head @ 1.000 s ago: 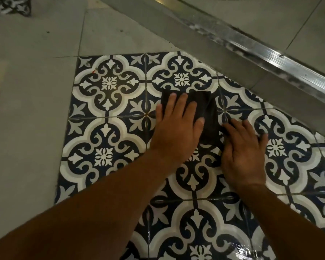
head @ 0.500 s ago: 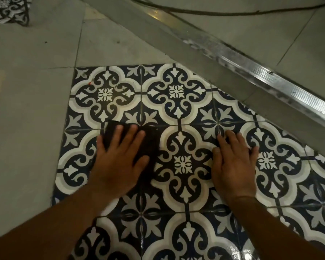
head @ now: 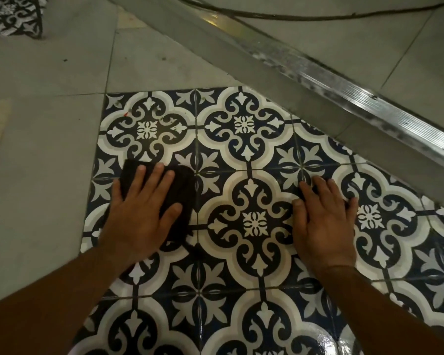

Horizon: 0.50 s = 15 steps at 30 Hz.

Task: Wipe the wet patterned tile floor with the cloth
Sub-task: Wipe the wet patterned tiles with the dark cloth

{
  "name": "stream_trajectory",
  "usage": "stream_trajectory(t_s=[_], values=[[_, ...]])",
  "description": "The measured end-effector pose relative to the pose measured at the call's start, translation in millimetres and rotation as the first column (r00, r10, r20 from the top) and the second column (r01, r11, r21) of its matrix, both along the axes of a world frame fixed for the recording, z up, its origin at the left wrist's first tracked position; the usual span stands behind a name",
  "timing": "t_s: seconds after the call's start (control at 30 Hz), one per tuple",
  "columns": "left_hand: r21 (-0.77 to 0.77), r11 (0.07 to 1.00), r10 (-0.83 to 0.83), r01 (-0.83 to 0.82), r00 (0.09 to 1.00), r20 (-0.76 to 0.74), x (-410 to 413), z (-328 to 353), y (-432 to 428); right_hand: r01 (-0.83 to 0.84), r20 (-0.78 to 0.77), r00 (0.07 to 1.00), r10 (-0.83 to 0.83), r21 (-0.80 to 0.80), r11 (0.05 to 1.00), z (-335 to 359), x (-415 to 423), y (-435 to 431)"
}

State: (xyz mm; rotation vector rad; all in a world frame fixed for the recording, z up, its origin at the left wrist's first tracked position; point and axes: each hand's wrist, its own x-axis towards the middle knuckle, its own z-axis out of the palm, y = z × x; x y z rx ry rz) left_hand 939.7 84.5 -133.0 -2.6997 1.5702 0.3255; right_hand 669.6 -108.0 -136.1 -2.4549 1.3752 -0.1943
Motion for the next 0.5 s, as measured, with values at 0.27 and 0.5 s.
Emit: stream_trajectory(t_s=[0.27, 0.5], values=[[-0.069, 0.972, 0.224, -0.224, 0.975, -0.004, 9.9, -6.0, -74.5, 0.000, -0.002, 1.000, 0.000, -0.001, 1.000, -1.0, -0.3, 1.2], [0.023, 0.991, -0.128, 0.128, 0.992, 0.007, 14.5, -0.5, 8.7, -0.005, -0.021, 1.000, 0.005, 0.015, 1.000, 0.8, -0.9, 1.4]])
